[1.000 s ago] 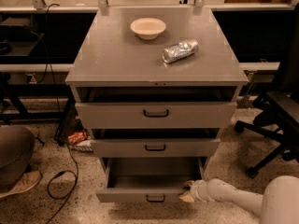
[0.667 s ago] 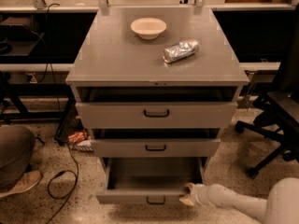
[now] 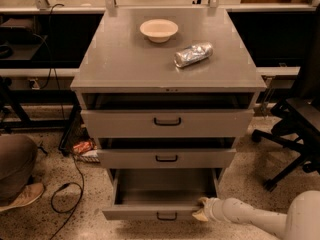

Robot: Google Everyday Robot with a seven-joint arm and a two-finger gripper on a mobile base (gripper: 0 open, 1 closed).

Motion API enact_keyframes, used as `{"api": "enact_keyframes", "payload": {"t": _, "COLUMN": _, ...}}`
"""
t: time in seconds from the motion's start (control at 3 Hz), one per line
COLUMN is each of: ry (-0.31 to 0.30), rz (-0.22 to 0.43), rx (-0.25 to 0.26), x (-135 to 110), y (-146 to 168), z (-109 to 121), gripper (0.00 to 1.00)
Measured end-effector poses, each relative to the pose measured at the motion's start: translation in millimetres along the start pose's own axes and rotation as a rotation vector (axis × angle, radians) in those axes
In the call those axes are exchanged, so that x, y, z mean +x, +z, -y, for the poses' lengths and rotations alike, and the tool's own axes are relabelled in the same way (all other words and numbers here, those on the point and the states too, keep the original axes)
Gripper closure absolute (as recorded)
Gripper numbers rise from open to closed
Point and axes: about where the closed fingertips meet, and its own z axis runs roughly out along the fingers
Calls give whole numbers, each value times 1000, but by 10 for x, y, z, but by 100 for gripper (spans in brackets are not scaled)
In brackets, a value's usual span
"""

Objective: Open bottom drawer

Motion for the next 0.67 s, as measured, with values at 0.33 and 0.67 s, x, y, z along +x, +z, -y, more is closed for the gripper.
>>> {"api": "enact_keyframes", "payload": {"t": 0.33, "ry": 19, "rz": 10, "rx": 2, "x": 61, "y": -60, "z": -189, "gripper": 100}}
{"api": "enact_keyframes", "payload": {"t": 0.67, "ry": 19, "rz": 10, "rx": 2, "x": 45, "y": -83, "z": -185, "gripper": 100}}
